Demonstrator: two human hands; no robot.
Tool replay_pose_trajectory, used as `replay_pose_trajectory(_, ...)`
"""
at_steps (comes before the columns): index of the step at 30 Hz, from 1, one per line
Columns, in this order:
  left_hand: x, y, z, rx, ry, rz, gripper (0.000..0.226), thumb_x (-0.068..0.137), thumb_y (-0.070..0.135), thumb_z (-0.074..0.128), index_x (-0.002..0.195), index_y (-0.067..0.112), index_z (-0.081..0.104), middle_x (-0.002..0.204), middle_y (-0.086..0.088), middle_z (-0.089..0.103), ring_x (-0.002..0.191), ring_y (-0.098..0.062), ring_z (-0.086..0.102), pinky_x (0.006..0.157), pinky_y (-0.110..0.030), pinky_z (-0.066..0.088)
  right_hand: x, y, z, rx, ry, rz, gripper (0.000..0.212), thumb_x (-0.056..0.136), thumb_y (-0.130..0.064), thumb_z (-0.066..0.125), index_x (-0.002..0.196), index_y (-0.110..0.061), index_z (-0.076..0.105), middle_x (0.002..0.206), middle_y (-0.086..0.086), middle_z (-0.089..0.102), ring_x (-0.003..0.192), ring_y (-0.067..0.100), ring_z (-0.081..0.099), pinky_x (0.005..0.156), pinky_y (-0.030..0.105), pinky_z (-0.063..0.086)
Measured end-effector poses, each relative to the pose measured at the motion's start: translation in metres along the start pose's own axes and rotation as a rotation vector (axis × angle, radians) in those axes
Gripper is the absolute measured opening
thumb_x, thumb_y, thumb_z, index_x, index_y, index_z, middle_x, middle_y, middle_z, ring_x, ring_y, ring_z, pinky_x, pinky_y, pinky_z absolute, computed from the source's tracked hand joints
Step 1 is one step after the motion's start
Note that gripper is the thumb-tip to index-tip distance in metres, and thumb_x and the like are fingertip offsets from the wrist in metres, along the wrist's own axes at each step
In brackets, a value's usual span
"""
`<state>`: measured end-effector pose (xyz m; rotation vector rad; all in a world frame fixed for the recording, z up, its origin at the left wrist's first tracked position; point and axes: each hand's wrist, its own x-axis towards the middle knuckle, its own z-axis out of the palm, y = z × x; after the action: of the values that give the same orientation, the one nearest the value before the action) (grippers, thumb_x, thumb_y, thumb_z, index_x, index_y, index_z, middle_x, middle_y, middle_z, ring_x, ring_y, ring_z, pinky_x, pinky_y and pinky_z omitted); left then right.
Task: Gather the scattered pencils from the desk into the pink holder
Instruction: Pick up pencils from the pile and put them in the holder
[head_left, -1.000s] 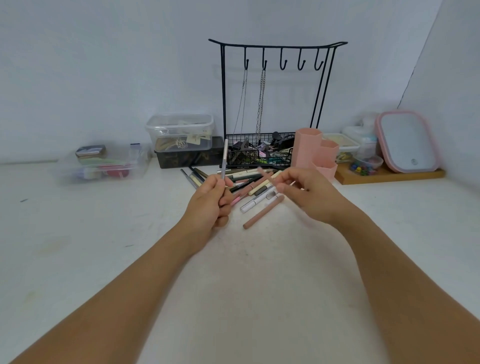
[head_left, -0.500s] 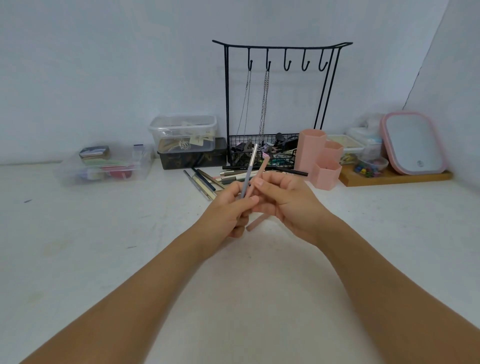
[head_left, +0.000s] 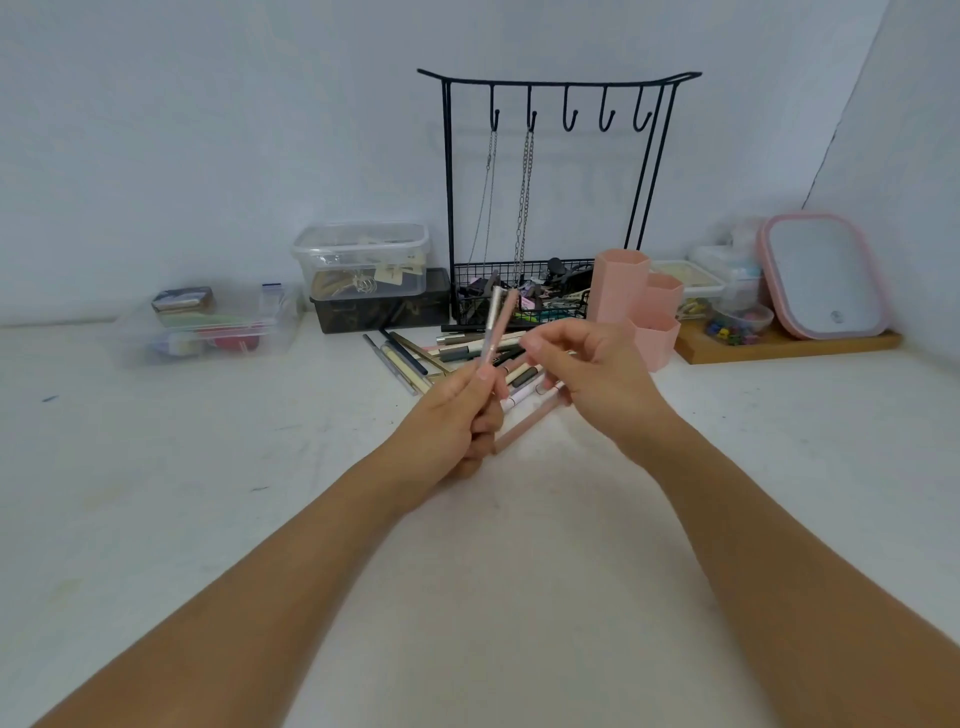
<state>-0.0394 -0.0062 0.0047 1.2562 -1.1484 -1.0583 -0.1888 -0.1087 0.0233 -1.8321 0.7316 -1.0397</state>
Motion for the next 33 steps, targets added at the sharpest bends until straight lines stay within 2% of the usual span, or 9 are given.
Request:
replay_pose_trajectory(3, 0.004, 0.001, -0.005, -0.109, 0.117, -0.023, 0.026, 0.111, 0.033, 0.035, 0.101, 0.019, 0.054, 0.062, 0.006, 0.038, 0.046, -0.008, 0.025, 0.038, -0.018, 0.021, 0.003, 0.01, -0.017, -0.493, -0.109, -0.088, 0.016, 0.09, -0.008, 0.07, 0.1, -0.02, 0.075, 0.094, -0.008, 0.07, 0.071, -0.005, 0.056, 0.068, 0.011, 0.043)
replay_pose_trajectory(5, 0.006, 0.002, -0.01, -0.154, 0.202, -0.047, 0.024, 0.111, 0.031, 0.035, 0.1, 0.02, 0.054, 0.06, 0.007, 0.035, 0.044, -0.006, 0.024, 0.036, -0.017, 0.021, 0.001, 0.015, -0.017, -0.626, -0.209, -0.083, 0.018, 0.088, -0.008, 0.072, 0.101, -0.02, 0.075, 0.102, -0.009, 0.068, 0.077, -0.005, 0.054, 0.071, 0.01, 0.039)
replay_pose_trajectory(8, 0.006, 0.006, -0.014, -0.197, 0.298, -0.049, 0.026, 0.109, 0.037, 0.042, 0.089, 0.02, 0.047, 0.058, 0.007, 0.031, 0.044, -0.007, 0.022, 0.037, -0.019, 0.018, -0.003, 0.016, -0.011, -0.738, -0.304, -0.07, 0.018, 0.09, -0.013, 0.071, 0.105, -0.023, 0.074, 0.101, -0.01, 0.062, 0.069, -0.007, 0.046, 0.063, 0.005, 0.037)
replay_pose_trajectory(11, 0.006, 0.007, -0.017, -0.192, 0.336, -0.045, 0.035, 0.106, 0.042, 0.046, 0.078, 0.023, 0.037, 0.056, 0.007, 0.029, 0.046, -0.009, 0.019, 0.039, -0.022, 0.015, -0.001, 0.013, -0.01, -0.788, -0.335, -0.076, 0.017, 0.092, -0.017, 0.07, 0.105, -0.025, 0.075, 0.104, -0.008, 0.06, 0.069, -0.005, 0.045, 0.059, 0.007, 0.035)
replay_pose_trajectory(16, 0.007, 0.002, -0.017, -0.13, 0.294, -0.057, 0.044, 0.106, 0.049, 0.04, 0.071, 0.024, 0.035, 0.058, 0.004, 0.028, 0.046, -0.011, 0.017, 0.039, -0.021, 0.014, -0.001, 0.013, -0.009, -0.79, -0.385, -0.081, 0.014, 0.093, -0.018, 0.069, 0.103, -0.024, 0.076, 0.105, 0.0, 0.058, 0.079, 0.005, 0.049, 0.07, 0.018, 0.04)
replay_pose_trajectory(19, 0.008, -0.001, -0.016, -0.085, 0.267, -0.038, 0.044, 0.106, 0.05, 0.037, 0.071, 0.024, 0.035, 0.06, 0.003, 0.029, 0.047, -0.011, 0.018, 0.044, -0.025, 0.011, -0.003, 0.016, -0.01, -0.654, -0.344, -0.09, 0.01, 0.093, -0.019, 0.07, 0.095, -0.028, 0.073, 0.103, -0.001, 0.061, 0.085, 0.013, 0.055, 0.076, 0.026, 0.046)
replay_pose_trajectory(22, 0.009, -0.002, -0.015, -0.078, 0.242, -0.018, 0.043, 0.107, 0.049, 0.035, 0.073, 0.022, 0.037, 0.061, 0.004, 0.032, 0.046, -0.009, 0.021, 0.043, -0.025, 0.013, -0.001, 0.015, -0.009, -0.443, -0.235, -0.056, 0.014, 0.096, -0.018, 0.064, 0.088, -0.029, 0.067, 0.096, -0.005, 0.065, 0.078, 0.019, 0.056, 0.073, 0.032, 0.047)
replay_pose_trajectory(28, 0.005, 0.0, -0.009, -0.113, 0.18, -0.033, 0.037, 0.108, 0.045, 0.035, 0.084, 0.02, 0.049, 0.06, 0.006, 0.032, 0.047, -0.009, 0.021, 0.047, -0.027, 0.013, 0.002, 0.003, -0.009, 0.15, -0.105, 0.093, 0.01, 0.102, -0.008, 0.053, 0.109, -0.005, 0.058, 0.079, 0.005, 0.066, 0.059, 0.012, 0.057, 0.055, 0.024, 0.048)
replay_pose_trajectory(33, 0.003, 0.001, -0.006, -0.106, 0.145, -0.086, 0.039, 0.107, 0.048, 0.036, 0.085, 0.021, 0.053, 0.058, 0.007, 0.027, 0.045, -0.008, 0.02, 0.04, -0.019, 0.016, -0.001, -0.008, 0.001, 0.493, -0.171, 0.165, 0.024, 0.1, -0.003, 0.054, 0.124, -0.001, 0.054, 0.092, 0.018, 0.07, 0.065, 0.017, 0.064, 0.063, 0.025, 0.057)
